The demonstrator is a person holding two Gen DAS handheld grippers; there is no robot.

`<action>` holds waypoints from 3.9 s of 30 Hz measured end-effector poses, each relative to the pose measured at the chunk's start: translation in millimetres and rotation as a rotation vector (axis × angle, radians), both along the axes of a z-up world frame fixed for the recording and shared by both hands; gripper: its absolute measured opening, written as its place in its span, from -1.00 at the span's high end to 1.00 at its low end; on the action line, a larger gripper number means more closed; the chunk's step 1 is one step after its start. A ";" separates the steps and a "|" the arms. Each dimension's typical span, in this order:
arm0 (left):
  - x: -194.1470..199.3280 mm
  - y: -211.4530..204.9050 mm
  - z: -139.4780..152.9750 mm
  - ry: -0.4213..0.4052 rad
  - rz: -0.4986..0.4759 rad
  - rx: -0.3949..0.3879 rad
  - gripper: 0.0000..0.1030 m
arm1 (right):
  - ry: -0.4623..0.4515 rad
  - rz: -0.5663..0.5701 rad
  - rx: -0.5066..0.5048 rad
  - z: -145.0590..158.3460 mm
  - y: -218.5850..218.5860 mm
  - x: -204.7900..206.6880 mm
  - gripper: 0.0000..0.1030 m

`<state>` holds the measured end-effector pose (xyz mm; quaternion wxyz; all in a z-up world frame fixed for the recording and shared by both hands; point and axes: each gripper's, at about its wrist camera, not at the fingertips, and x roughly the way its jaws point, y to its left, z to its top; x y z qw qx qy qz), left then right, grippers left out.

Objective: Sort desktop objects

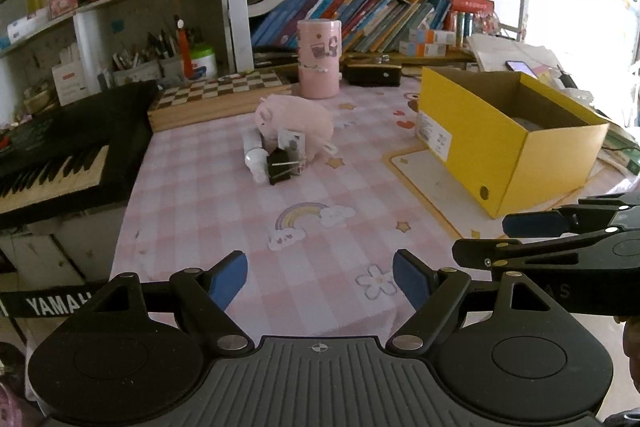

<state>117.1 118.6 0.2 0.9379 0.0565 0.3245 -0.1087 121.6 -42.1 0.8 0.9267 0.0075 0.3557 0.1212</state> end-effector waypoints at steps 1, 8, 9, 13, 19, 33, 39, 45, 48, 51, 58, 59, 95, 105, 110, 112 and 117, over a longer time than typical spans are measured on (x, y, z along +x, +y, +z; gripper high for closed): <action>2.8 0.3 0.0 0.001 0.004 0.000 -0.59 | 0.002 0.003 0.000 0.0 0.1 4.3 0.01; 26.7 1.7 1.4 0.002 0.038 -0.005 -0.60 | 0.008 0.030 -0.004 1.4 1.1 31.8 0.01; 30.2 2.0 1.7 0.002 0.042 -0.007 -0.60 | 0.007 0.034 -0.004 1.7 0.9 35.7 0.01; 43.2 0.7 1.0 0.007 0.047 -0.005 -0.60 | 0.012 0.041 -0.005 1.3 0.6 50.3 0.01; 58.3 -2.3 0.9 0.009 0.050 -0.002 -0.60 | 0.017 0.045 -0.004 0.8 -2.8 70.8 0.01; 108.5 -4.1 -5.3 0.028 0.082 0.001 -0.60 | 0.044 0.074 -0.004 -6.2 -0.9 121.0 0.00; 122.9 1.3 -11.0 0.039 0.105 0.000 -0.59 | 0.050 0.083 -0.008 -8.8 3.3 138.5 0.00; 139.5 3.3 -16.6 0.045 0.098 -0.020 -0.59 | 0.038 0.068 -0.010 -9.0 3.9 153.9 0.00; 148.1 0.7 -19.1 0.043 0.084 -0.021 -0.57 | 0.020 0.062 -0.013 -5.9 2.9 162.9 0.00; 158.1 -4.2 -22.2 0.032 0.072 0.007 -0.41 | 0.008 0.057 -0.011 -3.5 1.5 172.6 0.00; 185.6 -11.4 -36.3 0.061 0.034 0.031 -0.11 | 0.000 0.066 -0.013 -1.2 3.2 187.9 -0.01; 189.2 -12.1 -39.1 0.066 0.032 0.039 -0.10 | 0.000 0.068 -0.013 -1.2 3.5 189.5 -0.01; 171.5 9.6 -47.1 0.145 -0.021 0.091 0.67 | 0.063 0.234 0.020 -15.0 48.1 220.6 -0.02; 158.0 35.4 -42.9 0.145 0.091 0.070 0.67 | 0.132 0.287 0.025 -43.7 82.3 247.7 0.08; 154.4 37.0 -39.2 0.130 0.097 0.062 0.67 | 0.159 0.274 0.009 -52.2 83.2 253.1 0.63; 152.6 36.4 -38.0 0.125 0.094 0.058 0.67 | 0.141 0.281 0.016 -48.9 78.5 247.6 0.73; 150.8 34.7 -36.2 0.118 0.081 0.043 0.67 | 0.104 0.298 0.011 -41.0 70.6 231.7 0.74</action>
